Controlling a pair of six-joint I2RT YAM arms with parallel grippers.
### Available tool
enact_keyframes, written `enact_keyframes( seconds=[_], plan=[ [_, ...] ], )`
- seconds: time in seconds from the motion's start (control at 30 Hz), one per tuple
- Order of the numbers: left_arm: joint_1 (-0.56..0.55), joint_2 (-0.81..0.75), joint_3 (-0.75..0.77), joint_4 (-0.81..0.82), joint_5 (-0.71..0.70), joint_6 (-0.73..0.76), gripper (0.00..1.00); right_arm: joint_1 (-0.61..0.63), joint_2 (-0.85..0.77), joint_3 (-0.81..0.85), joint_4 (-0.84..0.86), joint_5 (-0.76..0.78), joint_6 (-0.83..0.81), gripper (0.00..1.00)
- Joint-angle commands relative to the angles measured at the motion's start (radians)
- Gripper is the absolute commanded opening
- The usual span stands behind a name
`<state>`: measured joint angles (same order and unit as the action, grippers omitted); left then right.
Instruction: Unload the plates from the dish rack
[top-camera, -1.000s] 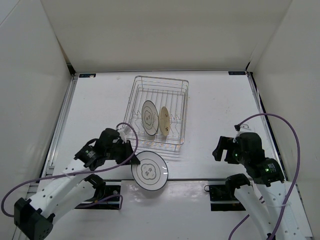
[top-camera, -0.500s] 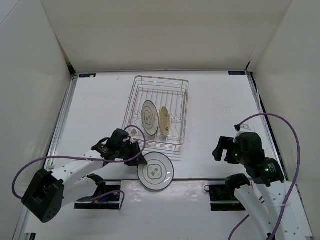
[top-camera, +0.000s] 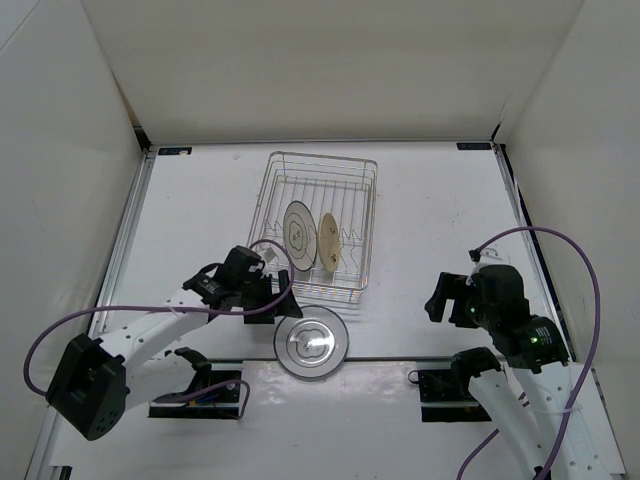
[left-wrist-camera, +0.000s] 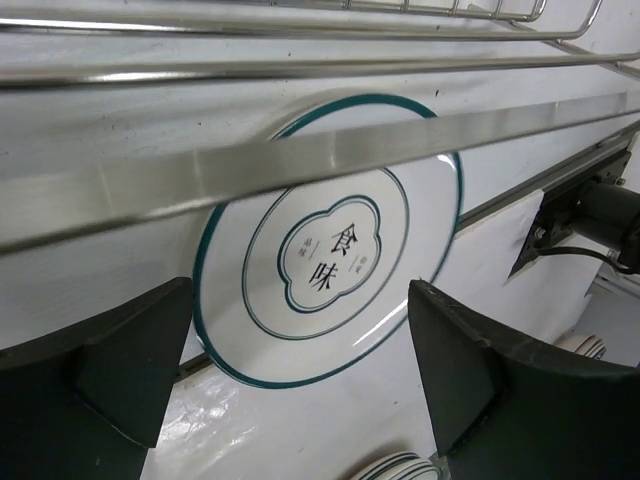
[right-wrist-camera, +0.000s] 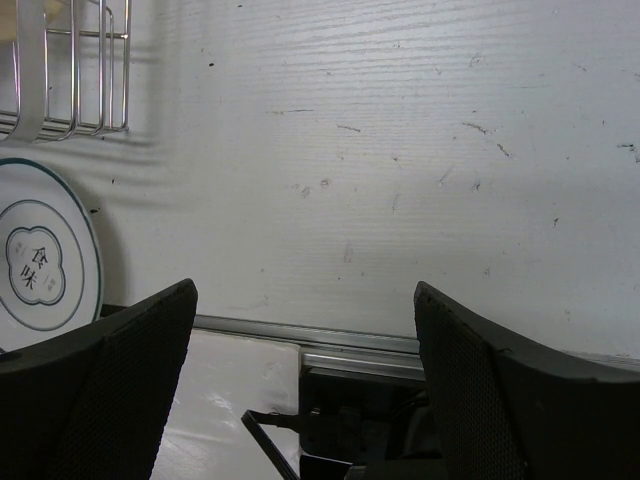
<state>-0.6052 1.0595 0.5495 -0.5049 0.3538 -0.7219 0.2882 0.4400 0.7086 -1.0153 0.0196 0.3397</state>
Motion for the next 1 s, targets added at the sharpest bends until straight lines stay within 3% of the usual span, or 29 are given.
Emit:
enact_keyframes(
  seconds=[0.0,0.23,0.63,0.83,0.97],
  plan=[
    [-0.008,0.025,0.04,0.034,-0.012,0.001,0.98,-0.001,-0.001,-0.003,0.026,0.005,0.005,0.9],
    [-0.015,0.232,0.102,0.155,-0.013,-0.017,0.98,-0.001,-0.001,-0.006,0.026,0.006,0.002,0.9],
    [-0.047,0.488,0.371,0.221,-0.013,-0.053,0.98,-0.001,0.005,-0.003,0.024,0.006,0.005,0.9],
    [-0.09,0.528,0.429,0.206,-0.015,-0.051,0.98,-0.001,0.005,-0.004,0.026,0.008,0.002,0.9],
    [-0.091,0.449,0.434,0.16,-0.013,0.024,0.98,-0.001,0.002,-0.006,0.024,0.006,0.005,0.9]
  ],
)
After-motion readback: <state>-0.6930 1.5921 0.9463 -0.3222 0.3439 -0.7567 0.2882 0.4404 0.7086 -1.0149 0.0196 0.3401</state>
